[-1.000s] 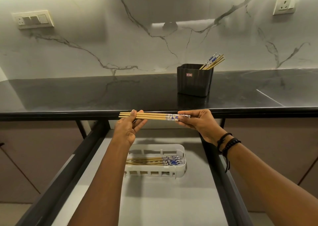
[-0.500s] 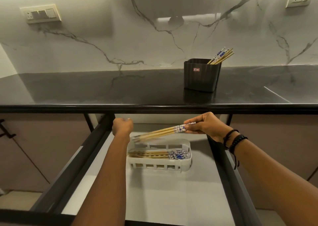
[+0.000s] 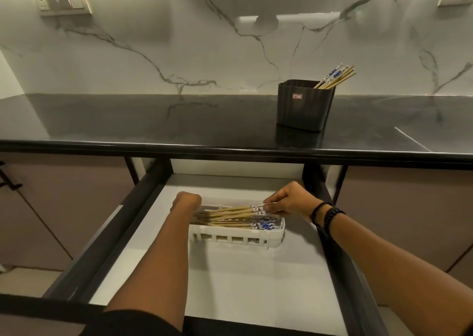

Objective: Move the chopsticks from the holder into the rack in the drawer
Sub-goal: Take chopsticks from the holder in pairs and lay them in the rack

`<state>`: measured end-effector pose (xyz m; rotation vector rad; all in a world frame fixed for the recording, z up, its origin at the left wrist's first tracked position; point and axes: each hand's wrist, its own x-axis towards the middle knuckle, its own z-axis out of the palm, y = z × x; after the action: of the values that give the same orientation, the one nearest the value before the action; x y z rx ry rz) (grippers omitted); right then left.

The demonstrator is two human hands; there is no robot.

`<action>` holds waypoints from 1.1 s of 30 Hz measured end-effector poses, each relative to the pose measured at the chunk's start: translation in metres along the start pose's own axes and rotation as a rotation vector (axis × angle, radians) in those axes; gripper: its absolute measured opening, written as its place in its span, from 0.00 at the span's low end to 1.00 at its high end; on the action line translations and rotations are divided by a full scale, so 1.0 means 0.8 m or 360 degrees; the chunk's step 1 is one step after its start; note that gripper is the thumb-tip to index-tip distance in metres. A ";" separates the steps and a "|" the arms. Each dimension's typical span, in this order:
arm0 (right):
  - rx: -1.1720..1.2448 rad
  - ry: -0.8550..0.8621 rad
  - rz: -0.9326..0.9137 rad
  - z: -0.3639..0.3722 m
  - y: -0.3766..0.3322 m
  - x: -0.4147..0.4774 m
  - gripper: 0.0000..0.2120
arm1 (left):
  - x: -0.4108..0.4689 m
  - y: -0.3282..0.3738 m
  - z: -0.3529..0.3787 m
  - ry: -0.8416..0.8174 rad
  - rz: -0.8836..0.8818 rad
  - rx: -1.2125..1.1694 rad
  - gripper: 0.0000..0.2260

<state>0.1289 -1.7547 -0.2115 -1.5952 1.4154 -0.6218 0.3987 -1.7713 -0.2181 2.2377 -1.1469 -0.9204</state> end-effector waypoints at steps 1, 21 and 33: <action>-0.0174 -0.0004 -0.0069 0.002 -0.002 0.000 0.10 | 0.001 -0.001 0.001 0.0006 0.0004 0.0009 0.07; -0.0767 -0.0097 -0.0311 0.017 -0.013 -0.007 0.10 | 0.011 -0.002 0.006 0.0038 -0.0036 -0.0030 0.05; -0.0914 -0.0016 -0.0308 0.028 -0.008 -0.003 0.13 | 0.002 -0.003 0.004 -0.0002 -0.0072 0.0007 0.11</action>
<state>0.1501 -1.7467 -0.2161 -2.1986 1.5268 -0.3233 0.3983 -1.7718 -0.2223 2.2755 -1.1045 -0.9381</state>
